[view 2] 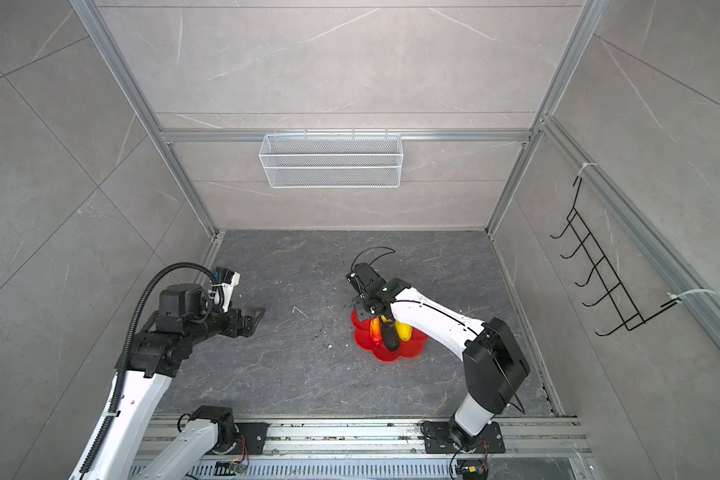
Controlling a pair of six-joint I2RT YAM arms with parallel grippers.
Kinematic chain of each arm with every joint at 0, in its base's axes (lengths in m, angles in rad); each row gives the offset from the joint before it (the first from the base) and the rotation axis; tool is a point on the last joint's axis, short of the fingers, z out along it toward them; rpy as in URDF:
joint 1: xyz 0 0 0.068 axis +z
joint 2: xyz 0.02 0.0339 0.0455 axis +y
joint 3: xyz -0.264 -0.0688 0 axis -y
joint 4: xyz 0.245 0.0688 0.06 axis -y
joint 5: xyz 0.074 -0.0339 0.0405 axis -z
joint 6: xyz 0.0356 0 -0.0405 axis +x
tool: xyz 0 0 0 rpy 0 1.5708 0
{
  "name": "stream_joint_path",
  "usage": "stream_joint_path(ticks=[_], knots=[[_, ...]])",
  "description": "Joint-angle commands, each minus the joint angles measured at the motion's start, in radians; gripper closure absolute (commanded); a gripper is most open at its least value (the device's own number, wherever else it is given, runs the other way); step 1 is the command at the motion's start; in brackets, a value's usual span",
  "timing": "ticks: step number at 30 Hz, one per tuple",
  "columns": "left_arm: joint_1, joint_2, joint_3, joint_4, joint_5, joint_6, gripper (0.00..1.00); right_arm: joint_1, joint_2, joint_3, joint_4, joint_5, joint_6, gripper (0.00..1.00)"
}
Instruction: Place and organize the fake fruits in the fruit bowl
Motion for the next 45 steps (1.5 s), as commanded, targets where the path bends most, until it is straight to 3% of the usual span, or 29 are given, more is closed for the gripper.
stream_joint_path(ticks=[1,17,26,33,37,40,45], knots=[[0.006,0.006,0.006,-0.007,-0.003,-0.008,0.0,-0.002,0.006,-0.028,0.003,-0.012,0.059,0.76],[0.005,0.01,0.003,-0.007,-0.004,-0.008,0.0,-0.001,0.087,-0.087,0.113,-0.101,0.098,0.68],[0.006,0.009,0.001,-0.003,-0.001,-0.007,0.0,-0.001,0.077,-0.042,0.066,-0.075,0.071,0.41],[0.006,0.017,0.009,-0.004,0.001,-0.008,0.0,-0.001,-0.163,-0.055,0.009,0.041,-0.033,0.01],[0.006,0.019,0.02,0.005,0.005,-0.025,0.0,-0.01,-0.379,-0.165,0.098,0.193,-0.118,0.0],[0.006,0.038,0.03,0.024,-0.03,-0.088,0.0,-0.051,-0.563,-0.323,0.275,0.317,-0.132,0.0],[0.004,0.067,-0.011,0.129,-0.102,-0.233,0.0,-0.148,-0.759,-0.537,0.511,0.362,-0.161,0.0]])
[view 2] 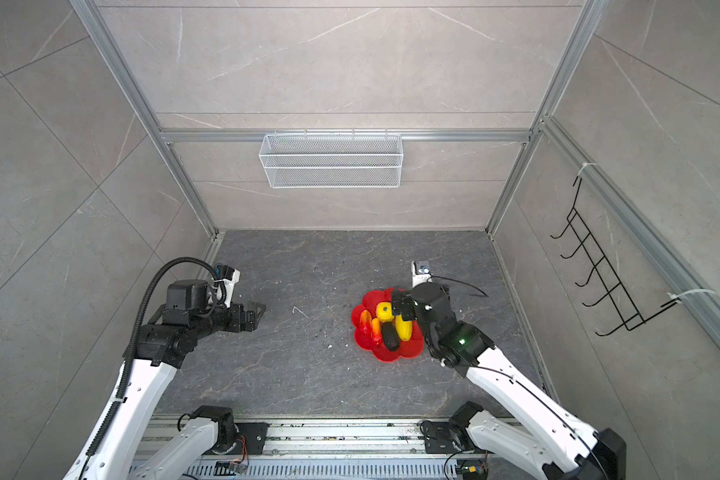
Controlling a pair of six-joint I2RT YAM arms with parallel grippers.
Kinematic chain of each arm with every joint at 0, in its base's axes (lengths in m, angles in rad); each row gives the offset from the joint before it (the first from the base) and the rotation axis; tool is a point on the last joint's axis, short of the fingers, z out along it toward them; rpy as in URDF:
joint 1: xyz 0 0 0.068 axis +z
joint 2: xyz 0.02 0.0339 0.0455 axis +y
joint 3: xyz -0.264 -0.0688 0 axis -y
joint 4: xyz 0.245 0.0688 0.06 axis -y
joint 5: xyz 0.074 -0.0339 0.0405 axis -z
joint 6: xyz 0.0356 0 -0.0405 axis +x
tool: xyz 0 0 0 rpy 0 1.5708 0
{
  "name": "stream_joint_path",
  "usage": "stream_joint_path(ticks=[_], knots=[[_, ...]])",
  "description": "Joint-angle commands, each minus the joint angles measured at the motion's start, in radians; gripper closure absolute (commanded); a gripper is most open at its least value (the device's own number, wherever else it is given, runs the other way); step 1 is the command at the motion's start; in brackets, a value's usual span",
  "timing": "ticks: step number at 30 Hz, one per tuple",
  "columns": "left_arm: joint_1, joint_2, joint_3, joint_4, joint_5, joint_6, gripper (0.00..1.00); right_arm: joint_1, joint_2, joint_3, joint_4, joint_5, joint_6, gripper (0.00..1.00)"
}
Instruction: Place and organize the fake fruits in the fruit bowl
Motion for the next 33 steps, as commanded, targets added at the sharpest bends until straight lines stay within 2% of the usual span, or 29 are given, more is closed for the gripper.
stream_joint_path(ticks=[1,3,5,9,12,17,21,24,27,28,29,31,33], knots=[[-0.001,-0.008,-0.045,0.161,-0.076,-0.152,0.0,-0.046,-0.049,-0.107,0.186,0.112,-0.039,0.0],[-0.021,-0.018,-0.13,0.295,-0.121,-0.201,0.0,-0.077,-0.069,-0.149,0.235,0.183,-0.045,0.0],[-0.05,-0.008,-0.208,0.417,-0.217,-0.207,0.0,-0.111,-0.075,-0.215,0.344,0.25,-0.051,0.0],[-0.081,0.062,-0.326,0.624,-0.445,-0.147,0.0,-0.167,-0.017,-0.382,0.645,0.285,-0.112,0.0],[-0.081,0.093,-0.43,0.806,-0.551,-0.082,0.0,-0.205,0.081,-0.42,0.695,0.309,-0.1,0.0],[-0.081,0.158,-0.589,1.134,-0.663,0.015,0.0,-0.251,0.225,-0.487,0.846,0.302,-0.09,0.0],[-0.074,0.263,-0.626,1.288,-0.668,0.085,0.0,-0.305,0.322,-0.509,0.972,0.242,-0.089,0.0],[-0.051,0.352,-0.64,1.407,-0.615,0.098,0.0,-0.359,0.38,-0.515,1.088,0.158,-0.095,0.0],[-0.026,0.454,-0.636,1.503,-0.566,0.108,0.0,-0.403,0.456,-0.487,1.131,0.092,-0.106,0.0],[-0.025,0.479,-0.623,1.509,-0.575,0.129,0.0,-0.419,0.498,-0.486,1.166,0.061,-0.102,0.0],[-0.015,0.492,-0.618,1.519,-0.533,0.143,0.0,-0.43,0.535,-0.473,1.197,0.032,-0.125,0.0],[0.024,0.546,-0.62,1.565,-0.499,0.122,0.0,-0.434,0.541,-0.422,1.086,-0.023,-0.122,0.0],[0.089,0.574,-0.628,1.609,-0.414,0.079,0.0,-0.484,0.558,-0.395,1.046,-0.115,-0.1,0.0]])
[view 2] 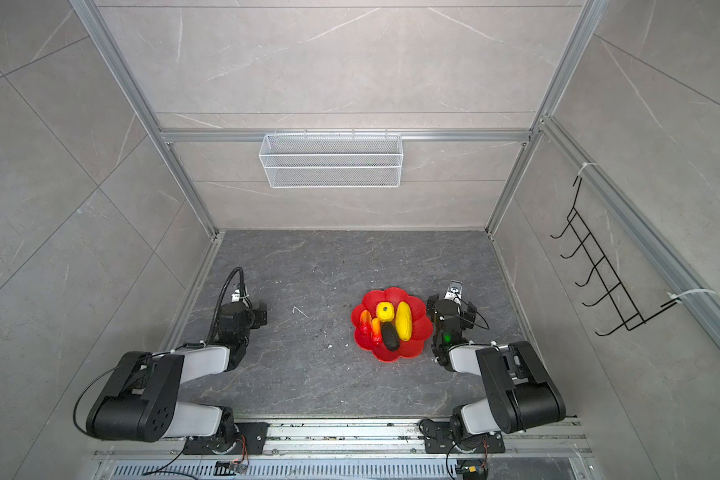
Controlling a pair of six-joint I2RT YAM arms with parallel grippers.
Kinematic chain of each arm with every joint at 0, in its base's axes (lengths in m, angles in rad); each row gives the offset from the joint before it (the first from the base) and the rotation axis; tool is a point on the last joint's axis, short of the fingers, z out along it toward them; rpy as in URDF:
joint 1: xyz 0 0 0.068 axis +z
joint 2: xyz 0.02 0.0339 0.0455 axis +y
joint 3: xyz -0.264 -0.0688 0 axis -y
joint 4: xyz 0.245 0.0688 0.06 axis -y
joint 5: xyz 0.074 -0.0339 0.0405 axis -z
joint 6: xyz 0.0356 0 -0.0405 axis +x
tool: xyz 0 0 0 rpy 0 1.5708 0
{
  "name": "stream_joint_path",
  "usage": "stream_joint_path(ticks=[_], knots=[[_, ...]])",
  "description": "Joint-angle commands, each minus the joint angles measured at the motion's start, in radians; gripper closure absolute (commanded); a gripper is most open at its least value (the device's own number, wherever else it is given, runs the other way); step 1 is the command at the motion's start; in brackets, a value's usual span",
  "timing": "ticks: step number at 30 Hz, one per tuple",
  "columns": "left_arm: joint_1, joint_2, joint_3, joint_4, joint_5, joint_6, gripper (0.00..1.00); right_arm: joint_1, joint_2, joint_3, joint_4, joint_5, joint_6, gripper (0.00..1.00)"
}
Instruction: Place and organize the fake fruits in the fruit bowl
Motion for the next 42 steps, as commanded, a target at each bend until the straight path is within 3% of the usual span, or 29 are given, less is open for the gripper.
stream_joint_path(ticks=[1,3,4,6,8,10,11,13,15,42], knots=[[0.097,0.026,0.012,0.122,0.148,-0.044,0.0,-0.059,0.013,0.064,-0.031,-0.175,0.011,0.0],[0.12,0.1,0.005,0.248,0.162,-0.048,0.0,-0.071,0.012,0.061,-0.027,-0.197,0.014,0.0],[0.125,0.063,0.024,0.132,0.176,-0.068,0.0,-0.074,0.013,0.061,-0.026,-0.212,0.015,0.0],[0.13,0.092,0.009,0.214,0.183,-0.059,0.0,-0.085,0.014,0.059,-0.024,-0.248,0.014,0.0],[0.132,0.073,0.018,0.155,0.185,-0.067,0.0,-0.092,0.017,0.038,0.008,-0.316,-0.006,0.0],[0.132,0.075,0.018,0.157,0.183,-0.066,0.0,-0.091,0.074,-0.02,0.201,-0.327,-0.033,0.0],[0.133,0.072,0.018,0.151,0.183,-0.067,0.0,-0.09,0.04,0.002,0.086,-0.331,-0.025,0.0],[0.131,0.074,0.016,0.162,0.182,-0.066,0.0,-0.091,0.065,-0.014,0.173,-0.327,-0.03,0.0],[0.131,0.073,0.014,0.163,0.181,-0.065,0.0,-0.091,0.041,-0.006,0.113,-0.33,-0.029,0.0],[0.131,0.072,0.014,0.161,0.181,-0.064,0.0,-0.091,0.048,-0.007,0.128,-0.329,-0.029,0.0]])
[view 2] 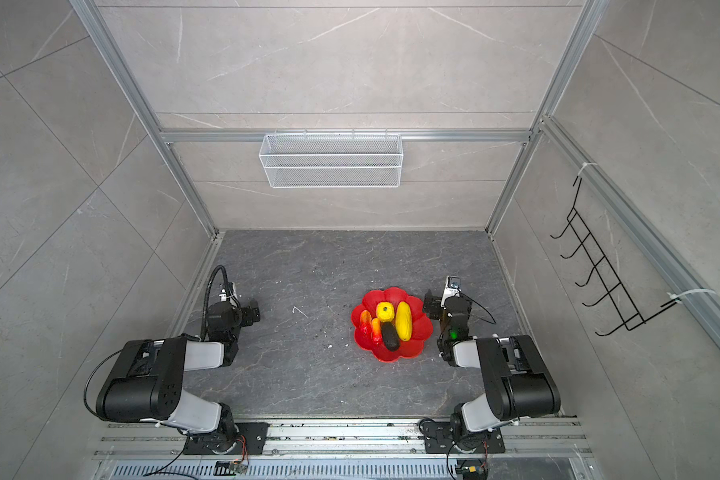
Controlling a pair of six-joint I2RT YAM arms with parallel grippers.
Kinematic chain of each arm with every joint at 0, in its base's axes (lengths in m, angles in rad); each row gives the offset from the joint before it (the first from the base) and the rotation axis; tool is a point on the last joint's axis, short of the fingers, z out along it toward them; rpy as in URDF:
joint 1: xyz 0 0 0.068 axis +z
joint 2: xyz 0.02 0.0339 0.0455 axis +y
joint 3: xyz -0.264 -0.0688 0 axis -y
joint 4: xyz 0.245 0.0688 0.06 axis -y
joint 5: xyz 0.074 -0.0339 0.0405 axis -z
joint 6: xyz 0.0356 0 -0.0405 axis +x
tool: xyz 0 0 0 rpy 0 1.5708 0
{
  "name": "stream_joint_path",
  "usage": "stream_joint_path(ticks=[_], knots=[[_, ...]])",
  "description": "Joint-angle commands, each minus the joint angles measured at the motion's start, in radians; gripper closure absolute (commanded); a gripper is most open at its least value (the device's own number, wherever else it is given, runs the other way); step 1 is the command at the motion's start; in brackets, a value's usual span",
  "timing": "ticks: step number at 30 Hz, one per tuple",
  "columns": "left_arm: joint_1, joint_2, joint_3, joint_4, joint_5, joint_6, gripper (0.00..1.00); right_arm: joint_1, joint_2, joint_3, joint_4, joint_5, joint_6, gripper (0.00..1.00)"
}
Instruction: Place and organize the fake fruits in the fruit bowl
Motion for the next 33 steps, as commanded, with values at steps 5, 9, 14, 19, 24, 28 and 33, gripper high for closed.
stream_joint_path(ticks=[5,9,14,19,24,28,33], knots=[[0.001,-0.008,0.013,0.049,0.008,-0.015,0.0,-0.002,0.001,-0.009,0.027,-0.01,-0.013,0.01],[0.0,-0.008,0.013,0.049,0.007,-0.016,0.0,-0.001,-0.013,-0.045,0.087,-0.067,-0.036,0.0],[0.001,-0.009,0.012,0.049,0.009,-0.016,0.0,-0.001,0.014,-0.247,0.491,-0.023,-0.022,0.0],[0.001,-0.008,0.013,0.05,0.008,-0.015,0.0,-0.001,-0.014,-0.12,0.215,0.075,0.019,0.0],[0.001,-0.008,0.013,0.05,0.009,-0.016,0.0,0.002,0.01,-0.032,0.093,0.074,0.017,0.0],[0.001,-0.008,0.013,0.049,0.009,-0.015,0.0,0.0,0.009,-0.031,0.088,0.074,0.016,0.0],[0.001,-0.009,0.013,0.05,0.009,-0.016,0.0,0.002,0.01,-0.024,0.077,0.066,0.014,0.01]])
